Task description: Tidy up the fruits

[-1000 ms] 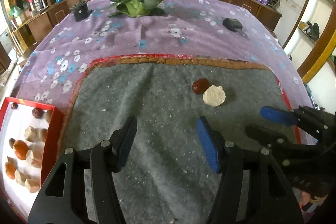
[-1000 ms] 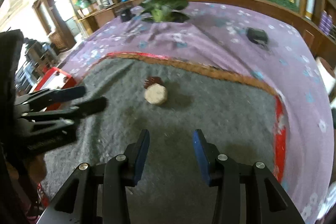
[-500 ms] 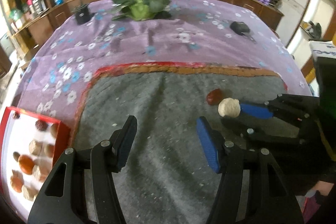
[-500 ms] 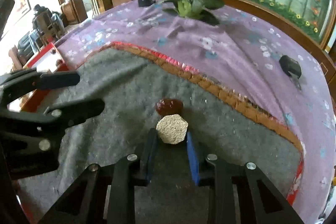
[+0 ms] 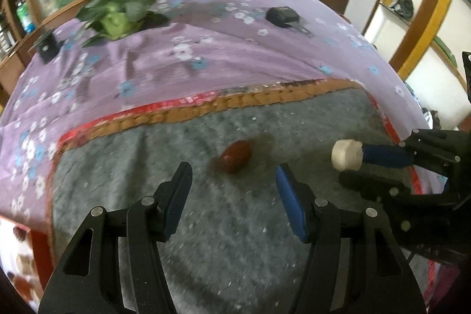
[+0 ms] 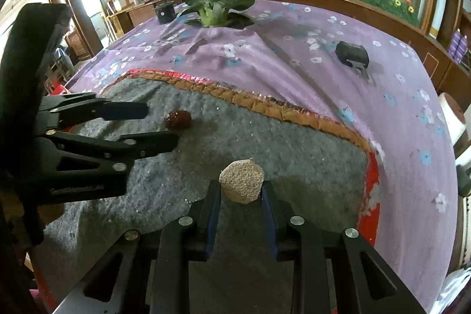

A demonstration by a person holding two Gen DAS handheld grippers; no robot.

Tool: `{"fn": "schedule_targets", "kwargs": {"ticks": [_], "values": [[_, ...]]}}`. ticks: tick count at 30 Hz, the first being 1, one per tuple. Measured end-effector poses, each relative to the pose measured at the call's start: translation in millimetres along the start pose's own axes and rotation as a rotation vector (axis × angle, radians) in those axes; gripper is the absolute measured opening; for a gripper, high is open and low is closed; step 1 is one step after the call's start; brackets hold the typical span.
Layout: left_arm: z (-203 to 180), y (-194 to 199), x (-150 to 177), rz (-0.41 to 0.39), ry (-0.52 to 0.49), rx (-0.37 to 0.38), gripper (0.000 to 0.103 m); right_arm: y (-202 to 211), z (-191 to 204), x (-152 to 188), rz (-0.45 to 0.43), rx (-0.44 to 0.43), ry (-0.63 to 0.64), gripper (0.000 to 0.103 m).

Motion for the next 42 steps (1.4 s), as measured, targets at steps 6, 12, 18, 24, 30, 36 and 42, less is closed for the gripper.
{"fn": "schedule_targets", "kwargs": {"ticks": [6, 12, 18, 24, 30, 36, 42], "values": [[9.4, -8.9, -0.9, 0.017, 0.017, -0.026, 0.019, -1.0, 3.0, -0.3, -0.003, -0.014, 0.002, 0.027], [18.3, 0.0, 7.1, 0.010, 0.066, -0.033, 0.018, -0.1, 11.0, 0.8, -0.002, -0.024, 0.007, 0.027], [24.6, 13.6, 24.3, -0.003, 0.092, -0.090, 0.017, 2.4, 28.6, 1.1, -0.007, -0.038, 0.027, 0.027], [39.8, 34.0, 44.6, -0.037, 0.126, -0.161, 0.017, -1.2, 54.6, 1.3, -0.003, -0.057, 0.048, 0.027], [59.0, 51.1, 66.0, -0.057, 0.166, -0.215, 0.017, -4.9, 89.0, 3.9, 0.007, -0.074, 0.089, 0.027], [78.3, 70.8, 84.5, -0.087, 0.212, -0.251, 0.017, -5.2, 115.4, 1.9, 0.005, -0.085, 0.111, 0.027], [98.7, 88.0, 103.4, -0.101, 0.262, -0.282, 0.017, -10.9, 145.1, -0.3, 0.014, -0.093, 0.154, 0.027]]}}
Point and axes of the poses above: each gripper's, at about its wrist camera, not at the fingertips, and y roughly against the way its jaws point, z to its left, x to its underside, the point moved 10 cm from there along -y, roughly the way its jaws point, and after that the axes turned 9 degrees about z, right-handed, at the moved point
